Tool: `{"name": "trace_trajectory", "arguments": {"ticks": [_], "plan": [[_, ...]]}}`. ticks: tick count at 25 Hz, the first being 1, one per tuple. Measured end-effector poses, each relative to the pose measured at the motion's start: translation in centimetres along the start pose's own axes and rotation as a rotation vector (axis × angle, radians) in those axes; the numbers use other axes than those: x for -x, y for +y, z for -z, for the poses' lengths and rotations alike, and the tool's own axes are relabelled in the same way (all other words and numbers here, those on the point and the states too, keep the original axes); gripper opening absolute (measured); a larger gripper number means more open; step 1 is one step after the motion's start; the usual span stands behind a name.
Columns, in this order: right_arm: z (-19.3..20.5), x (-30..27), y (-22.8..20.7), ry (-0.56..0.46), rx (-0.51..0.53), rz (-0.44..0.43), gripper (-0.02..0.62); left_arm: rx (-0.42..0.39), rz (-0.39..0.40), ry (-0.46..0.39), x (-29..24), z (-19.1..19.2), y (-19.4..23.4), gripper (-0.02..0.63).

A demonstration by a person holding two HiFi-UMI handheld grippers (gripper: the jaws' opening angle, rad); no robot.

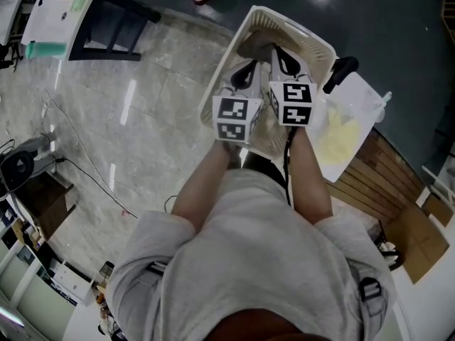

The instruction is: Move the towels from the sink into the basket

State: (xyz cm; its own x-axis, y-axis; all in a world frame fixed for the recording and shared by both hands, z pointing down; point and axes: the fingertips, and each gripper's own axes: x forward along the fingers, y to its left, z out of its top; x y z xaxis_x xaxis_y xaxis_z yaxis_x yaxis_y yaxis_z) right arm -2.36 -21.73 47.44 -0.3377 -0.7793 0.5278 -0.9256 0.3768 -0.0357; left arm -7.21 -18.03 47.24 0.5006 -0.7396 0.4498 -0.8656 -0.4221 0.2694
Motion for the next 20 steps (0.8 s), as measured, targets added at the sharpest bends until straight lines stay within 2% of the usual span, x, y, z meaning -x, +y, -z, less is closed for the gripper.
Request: {"name": "trace_trajectory", "arguments": {"ticks": [11,20], "plan": [[-0.8,5.4,0.1,-0.061,0.003,0.026,0.006,-0.046,0.037,-0.028,2.4,-0.2,-3.9,0.017],[0.7,10.6,-2.5,-0.085,-0.014,0.091,0.006,-0.089,0.097,-0.043,3.1,-0.3,-8.9,0.017]]}}
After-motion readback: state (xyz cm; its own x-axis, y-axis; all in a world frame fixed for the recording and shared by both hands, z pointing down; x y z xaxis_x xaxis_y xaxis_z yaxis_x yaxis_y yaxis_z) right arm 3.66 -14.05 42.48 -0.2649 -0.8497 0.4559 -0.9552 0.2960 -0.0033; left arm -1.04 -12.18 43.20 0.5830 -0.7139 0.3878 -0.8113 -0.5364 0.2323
